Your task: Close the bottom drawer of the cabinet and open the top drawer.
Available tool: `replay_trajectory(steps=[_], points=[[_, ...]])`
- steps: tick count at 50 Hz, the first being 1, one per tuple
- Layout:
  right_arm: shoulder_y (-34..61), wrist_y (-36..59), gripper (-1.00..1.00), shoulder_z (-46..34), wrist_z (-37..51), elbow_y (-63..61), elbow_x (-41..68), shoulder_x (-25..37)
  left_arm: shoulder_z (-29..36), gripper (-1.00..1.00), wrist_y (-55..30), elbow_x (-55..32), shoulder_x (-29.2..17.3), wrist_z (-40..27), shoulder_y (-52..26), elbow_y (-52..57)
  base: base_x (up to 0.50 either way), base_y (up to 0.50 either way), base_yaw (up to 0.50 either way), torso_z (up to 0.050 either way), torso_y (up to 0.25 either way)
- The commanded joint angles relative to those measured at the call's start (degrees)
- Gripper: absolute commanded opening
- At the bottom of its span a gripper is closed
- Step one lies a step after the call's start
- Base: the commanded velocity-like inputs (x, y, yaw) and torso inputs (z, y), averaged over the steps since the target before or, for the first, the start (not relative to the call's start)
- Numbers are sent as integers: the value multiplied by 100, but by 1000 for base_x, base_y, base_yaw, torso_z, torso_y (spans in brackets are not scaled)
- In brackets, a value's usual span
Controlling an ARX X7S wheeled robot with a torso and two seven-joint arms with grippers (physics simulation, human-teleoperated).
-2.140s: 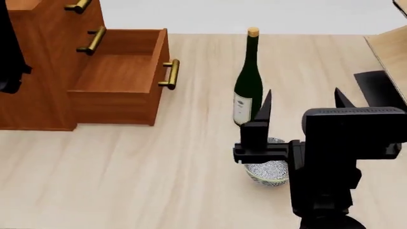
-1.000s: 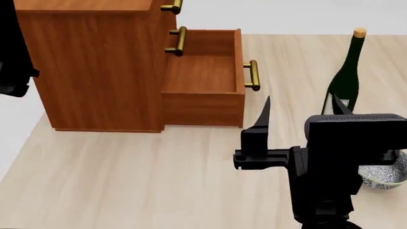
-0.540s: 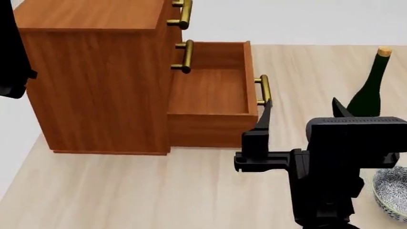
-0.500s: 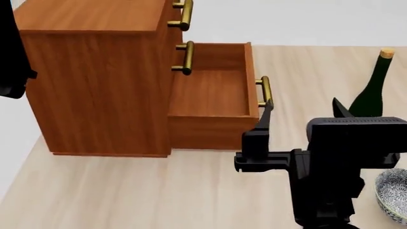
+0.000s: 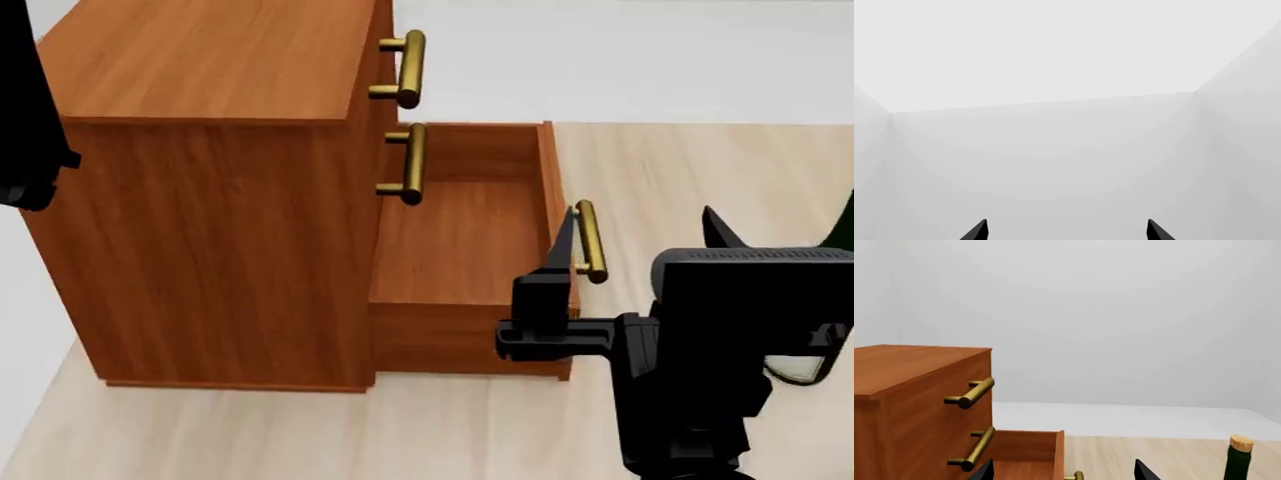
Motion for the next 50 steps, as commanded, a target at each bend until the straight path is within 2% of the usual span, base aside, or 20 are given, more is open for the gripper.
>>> replay_trajectory(steps=[1,50], points=[[3,-9,100,10,26,10,39,13,19,100,51,-23,-12,-5,1,-39,258,82,0,0,0],[-49,-161,100,48,102,61,206,49,86,100,49,-128,-97,-119,-37,5,241,10,0,0,1]])
